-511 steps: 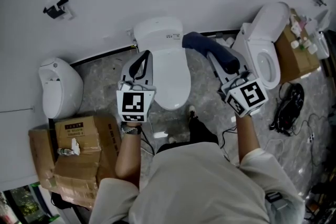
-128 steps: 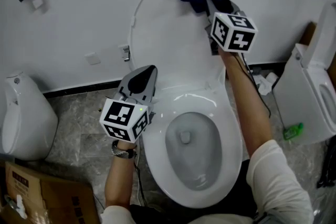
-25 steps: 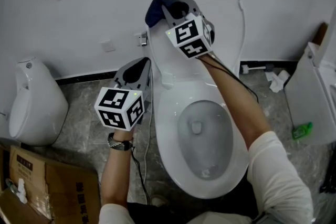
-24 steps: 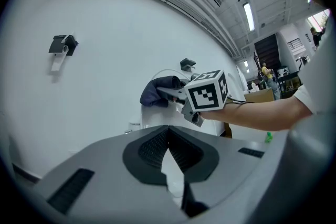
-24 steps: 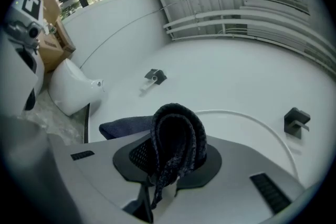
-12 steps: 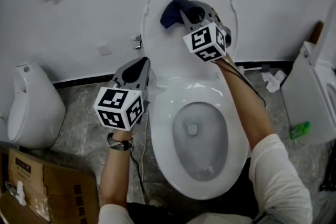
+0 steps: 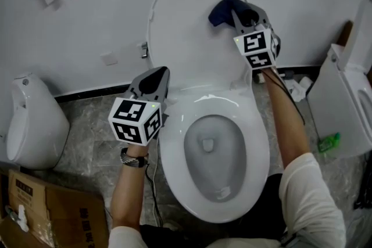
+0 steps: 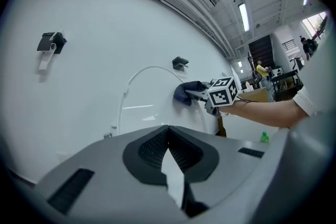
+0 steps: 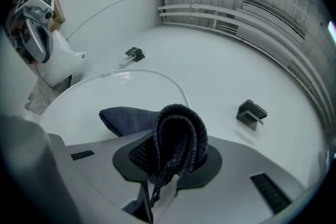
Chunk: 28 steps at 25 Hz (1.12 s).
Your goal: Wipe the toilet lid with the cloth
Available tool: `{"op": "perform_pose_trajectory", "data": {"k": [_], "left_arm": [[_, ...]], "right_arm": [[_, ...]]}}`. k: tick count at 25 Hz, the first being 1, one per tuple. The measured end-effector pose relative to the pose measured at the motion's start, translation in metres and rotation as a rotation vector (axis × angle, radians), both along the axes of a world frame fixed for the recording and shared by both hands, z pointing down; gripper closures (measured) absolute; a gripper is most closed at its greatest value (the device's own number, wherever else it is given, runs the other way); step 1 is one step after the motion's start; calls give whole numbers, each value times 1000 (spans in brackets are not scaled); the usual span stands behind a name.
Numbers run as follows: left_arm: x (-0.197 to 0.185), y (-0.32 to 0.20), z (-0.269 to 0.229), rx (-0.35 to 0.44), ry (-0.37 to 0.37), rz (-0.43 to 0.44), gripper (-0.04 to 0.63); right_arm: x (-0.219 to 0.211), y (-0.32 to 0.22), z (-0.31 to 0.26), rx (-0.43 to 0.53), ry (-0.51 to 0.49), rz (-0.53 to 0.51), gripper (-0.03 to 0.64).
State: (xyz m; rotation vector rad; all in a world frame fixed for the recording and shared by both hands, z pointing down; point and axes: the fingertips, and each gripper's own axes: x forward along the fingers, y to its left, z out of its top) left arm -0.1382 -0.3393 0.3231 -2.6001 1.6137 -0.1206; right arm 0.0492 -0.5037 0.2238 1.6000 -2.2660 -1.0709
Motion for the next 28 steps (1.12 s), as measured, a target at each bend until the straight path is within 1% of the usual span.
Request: {"op": "perform_pose_trajectory", "data": {"k": [5, 9, 13, 15, 20, 23, 28], "left_arm": [[7, -3, 5, -10, -12, 7, 594], [4, -2, 5, -14, -18, 1, 594], [-4, -1, 7, -16, -27, -13, 594], [-7, -1, 12, -22, -41, -18, 594], [-11, -3, 21, -37, -46, -21, 594], [-27, -3, 27, -50, -48, -43, 594], [-51, -2, 30, -58, -44, -88, 594]], "right_arm": [[24, -1, 8, -39, -103, -9, 525], [32, 1, 15, -27, -185, 10, 525], [28, 3, 21, -24, -296, 30, 526], [19, 3, 20, -28, -340, 31, 526], [-34, 6, 19, -24, -293, -18, 526], [-65, 9, 19, -29, -269, -64, 526], [-115, 18, 20, -9, -183, -135, 526]]}}
